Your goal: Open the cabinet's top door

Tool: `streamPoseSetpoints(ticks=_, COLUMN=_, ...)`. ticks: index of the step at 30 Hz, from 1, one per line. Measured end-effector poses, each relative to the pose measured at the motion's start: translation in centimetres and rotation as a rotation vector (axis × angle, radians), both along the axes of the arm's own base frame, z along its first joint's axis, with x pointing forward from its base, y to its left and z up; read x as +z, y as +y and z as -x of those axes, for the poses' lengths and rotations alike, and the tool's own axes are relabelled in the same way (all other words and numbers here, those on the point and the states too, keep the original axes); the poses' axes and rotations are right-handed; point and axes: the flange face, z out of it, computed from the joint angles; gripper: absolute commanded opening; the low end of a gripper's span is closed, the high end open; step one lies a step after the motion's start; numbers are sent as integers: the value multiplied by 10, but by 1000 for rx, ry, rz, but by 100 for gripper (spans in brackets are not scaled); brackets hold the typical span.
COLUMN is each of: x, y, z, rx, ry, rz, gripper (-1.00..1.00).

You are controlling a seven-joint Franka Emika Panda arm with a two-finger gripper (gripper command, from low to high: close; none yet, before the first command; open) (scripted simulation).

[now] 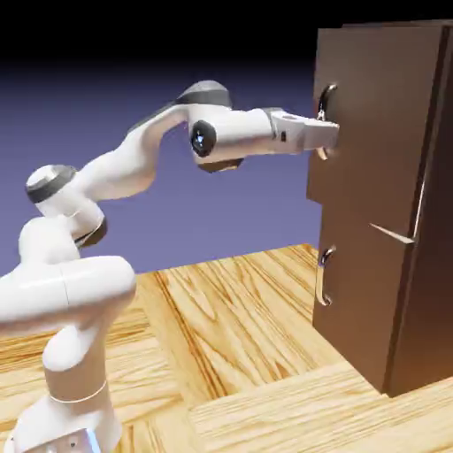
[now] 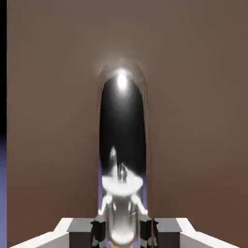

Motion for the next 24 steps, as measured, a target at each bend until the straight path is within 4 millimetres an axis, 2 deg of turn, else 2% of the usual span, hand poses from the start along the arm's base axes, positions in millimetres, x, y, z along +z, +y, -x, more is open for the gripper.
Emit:
streamPoseSetpoints(ticks=12, x=0, y=-68, z=47, rx=313, ry=0, rz=0, gripper=-100)
streamPoseSetpoints(ticks=24, x=0, y=-150, z=71, rx=637, ry=0, rz=0, gripper=-100)
